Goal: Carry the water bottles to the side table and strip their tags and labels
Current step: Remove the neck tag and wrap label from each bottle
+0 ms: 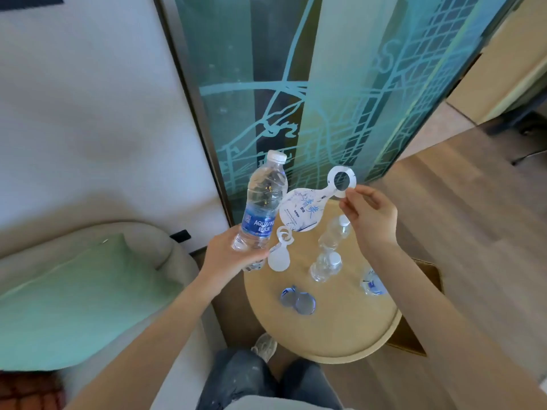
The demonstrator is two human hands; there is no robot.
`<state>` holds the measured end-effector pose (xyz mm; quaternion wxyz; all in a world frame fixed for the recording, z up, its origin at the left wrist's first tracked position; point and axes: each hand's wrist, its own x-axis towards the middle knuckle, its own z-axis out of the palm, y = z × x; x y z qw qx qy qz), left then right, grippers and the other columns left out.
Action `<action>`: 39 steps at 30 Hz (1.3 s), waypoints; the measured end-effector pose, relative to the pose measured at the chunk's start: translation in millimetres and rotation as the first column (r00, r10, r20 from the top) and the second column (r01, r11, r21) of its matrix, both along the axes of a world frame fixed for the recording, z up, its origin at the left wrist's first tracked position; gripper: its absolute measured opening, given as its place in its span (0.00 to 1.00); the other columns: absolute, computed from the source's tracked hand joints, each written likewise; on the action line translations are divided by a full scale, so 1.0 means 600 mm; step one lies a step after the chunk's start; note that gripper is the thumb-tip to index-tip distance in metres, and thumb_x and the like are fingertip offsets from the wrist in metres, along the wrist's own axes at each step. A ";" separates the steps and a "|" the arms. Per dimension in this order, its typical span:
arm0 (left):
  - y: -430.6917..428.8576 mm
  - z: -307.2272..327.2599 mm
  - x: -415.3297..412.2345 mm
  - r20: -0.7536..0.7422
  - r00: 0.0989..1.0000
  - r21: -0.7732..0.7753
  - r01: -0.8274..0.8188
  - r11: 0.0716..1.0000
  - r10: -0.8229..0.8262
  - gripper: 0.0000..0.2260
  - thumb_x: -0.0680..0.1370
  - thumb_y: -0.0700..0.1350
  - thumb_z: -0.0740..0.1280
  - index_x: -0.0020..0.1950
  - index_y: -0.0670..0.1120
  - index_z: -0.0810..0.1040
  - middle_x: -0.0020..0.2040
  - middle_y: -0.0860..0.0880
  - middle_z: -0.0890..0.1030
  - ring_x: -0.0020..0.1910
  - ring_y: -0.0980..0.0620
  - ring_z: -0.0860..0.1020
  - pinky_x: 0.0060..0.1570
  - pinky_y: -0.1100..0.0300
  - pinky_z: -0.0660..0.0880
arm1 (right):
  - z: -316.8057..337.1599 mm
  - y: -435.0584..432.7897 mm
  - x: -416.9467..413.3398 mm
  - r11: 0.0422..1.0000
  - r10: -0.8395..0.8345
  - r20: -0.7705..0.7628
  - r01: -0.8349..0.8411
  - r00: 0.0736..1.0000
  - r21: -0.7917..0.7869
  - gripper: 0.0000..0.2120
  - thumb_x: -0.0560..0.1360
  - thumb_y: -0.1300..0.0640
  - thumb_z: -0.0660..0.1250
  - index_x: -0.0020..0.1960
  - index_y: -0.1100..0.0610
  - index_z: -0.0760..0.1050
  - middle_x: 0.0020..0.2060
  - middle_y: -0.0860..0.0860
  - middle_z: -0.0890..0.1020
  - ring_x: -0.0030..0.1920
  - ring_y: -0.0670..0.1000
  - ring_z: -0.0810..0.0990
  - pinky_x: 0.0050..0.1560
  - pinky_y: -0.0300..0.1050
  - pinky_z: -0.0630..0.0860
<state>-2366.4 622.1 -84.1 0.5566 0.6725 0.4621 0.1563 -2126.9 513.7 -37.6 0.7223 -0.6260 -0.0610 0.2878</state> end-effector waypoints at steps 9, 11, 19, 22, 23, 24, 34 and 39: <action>0.046 -0.096 0.026 -0.004 1.000 -0.170 -0.031 0.985 0.031 0.09 0.68 0.45 0.80 0.44 0.53 0.83 0.40 0.52 0.86 0.40 0.56 0.83 0.43 0.60 0.79 | -0.211 0.104 0.061 0.887 0.227 -0.023 -0.216 0.974 -0.409 0.08 0.76 0.67 0.71 0.41 0.58 0.79 0.32 0.54 0.82 0.33 0.49 0.83 0.44 0.40 0.82; 0.053 -0.120 0.029 0.008 0.996 -0.212 -0.086 0.973 0.089 0.11 0.68 0.43 0.80 0.46 0.53 0.84 0.42 0.51 0.86 0.41 0.55 0.85 0.40 0.63 0.78 | -0.254 0.136 0.069 0.834 0.345 -0.106 -0.357 0.933 -0.421 0.08 0.77 0.70 0.69 0.42 0.61 0.76 0.32 0.57 0.80 0.27 0.46 0.81 0.36 0.36 0.81; 0.081 -0.204 0.025 -0.025 0.988 -0.291 -0.150 0.945 0.149 0.11 0.71 0.40 0.78 0.50 0.43 0.82 0.46 0.40 0.85 0.44 0.45 0.83 0.45 0.51 0.79 | -0.422 0.223 0.079 0.504 0.534 -0.361 -0.631 0.764 -0.590 0.11 0.76 0.74 0.69 0.39 0.63 0.72 0.36 0.60 0.78 0.34 0.53 0.81 0.32 0.40 0.83; 0.087 -0.229 0.021 -0.033 0.987 -0.310 -0.161 0.937 0.159 0.11 0.71 0.41 0.78 0.51 0.45 0.82 0.46 0.42 0.85 0.46 0.44 0.84 0.48 0.49 0.80 | -0.473 0.236 0.076 0.270 0.663 -0.259 -0.547 0.702 -0.792 0.18 0.75 0.75 0.69 0.33 0.59 0.68 0.29 0.54 0.74 0.27 0.49 0.79 0.25 0.36 0.78; 0.088 -0.236 0.020 -0.032 0.987 -0.316 -0.161 0.935 0.159 0.11 0.71 0.41 0.78 0.51 0.45 0.82 0.45 0.42 0.85 0.45 0.45 0.84 0.48 0.50 0.80 | -0.483 0.239 0.079 0.230 0.684 -0.234 -0.508 0.691 -0.830 0.20 0.75 0.74 0.69 0.32 0.58 0.67 0.28 0.52 0.73 0.25 0.48 0.78 0.22 0.34 0.75; 0.088 -0.242 0.019 -0.029 0.987 -0.322 -0.160 0.933 0.159 0.10 0.71 0.41 0.78 0.50 0.46 0.83 0.45 0.43 0.85 0.44 0.47 0.84 0.47 0.51 0.79 | -0.492 0.243 0.083 0.208 0.694 -0.222 -0.486 0.685 -0.849 0.20 0.75 0.74 0.68 0.31 0.58 0.66 0.28 0.52 0.72 0.24 0.48 0.77 0.20 0.33 0.74; 0.074 -0.192 0.026 0.083 0.990 -0.367 -0.073 0.928 0.110 0.11 0.71 0.40 0.79 0.51 0.46 0.83 0.44 0.47 0.85 0.44 0.51 0.85 0.42 0.61 0.77 | -0.408 0.243 0.072 0.265 0.784 0.055 -0.253 0.618 -0.930 0.10 0.78 0.69 0.62 0.55 0.66 0.79 0.56 0.62 0.83 0.57 0.62 0.83 0.55 0.50 0.81; 0.068 -0.071 0.051 0.235 0.972 -0.356 0.092 0.930 -0.007 0.11 0.71 0.42 0.79 0.51 0.47 0.84 0.42 0.50 0.86 0.40 0.54 0.84 0.37 0.65 0.76 | -0.182 0.185 0.010 0.816 0.537 0.040 -0.507 0.842 -0.279 0.10 0.78 0.65 0.65 0.45 0.55 0.84 0.41 0.54 0.87 0.46 0.56 0.86 0.51 0.49 0.84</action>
